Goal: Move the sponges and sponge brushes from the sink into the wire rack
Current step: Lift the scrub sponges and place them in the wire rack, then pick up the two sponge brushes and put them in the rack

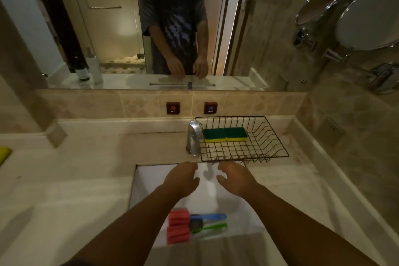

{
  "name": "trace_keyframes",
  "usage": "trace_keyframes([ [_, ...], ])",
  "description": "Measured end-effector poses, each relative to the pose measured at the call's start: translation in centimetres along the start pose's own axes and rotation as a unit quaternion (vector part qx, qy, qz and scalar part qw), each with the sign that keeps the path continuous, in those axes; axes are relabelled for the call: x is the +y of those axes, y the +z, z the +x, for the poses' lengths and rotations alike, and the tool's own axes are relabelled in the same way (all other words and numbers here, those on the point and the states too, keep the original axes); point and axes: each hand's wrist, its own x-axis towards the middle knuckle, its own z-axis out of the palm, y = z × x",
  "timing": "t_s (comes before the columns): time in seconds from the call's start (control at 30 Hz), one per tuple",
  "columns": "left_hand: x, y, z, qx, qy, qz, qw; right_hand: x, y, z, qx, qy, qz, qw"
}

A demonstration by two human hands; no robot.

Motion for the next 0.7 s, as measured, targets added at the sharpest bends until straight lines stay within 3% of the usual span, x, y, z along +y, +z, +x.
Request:
trace_keyframes([
  [0.27, -1.3, 3.2, -3.8, -0.023, -0.107, -0.002, 0.994, 0.4, 4.2, -2.5, -0.086, -0.033, -0.012, 0.996],
  [0.57, -0.8, 6.8, -7.7, -0.111, -0.149, -0.028, 0.982, 2.2, 8.5, -5.1, -0.163, -0.033, -0.013, 0.986],
  [0.7, -0.6, 8.2, -8.8, -0.090, -0.137, -0.030, 0.986, 3.2, 10.1, -6.5, -0.189, -0.037, -0.021, 0.981],
])
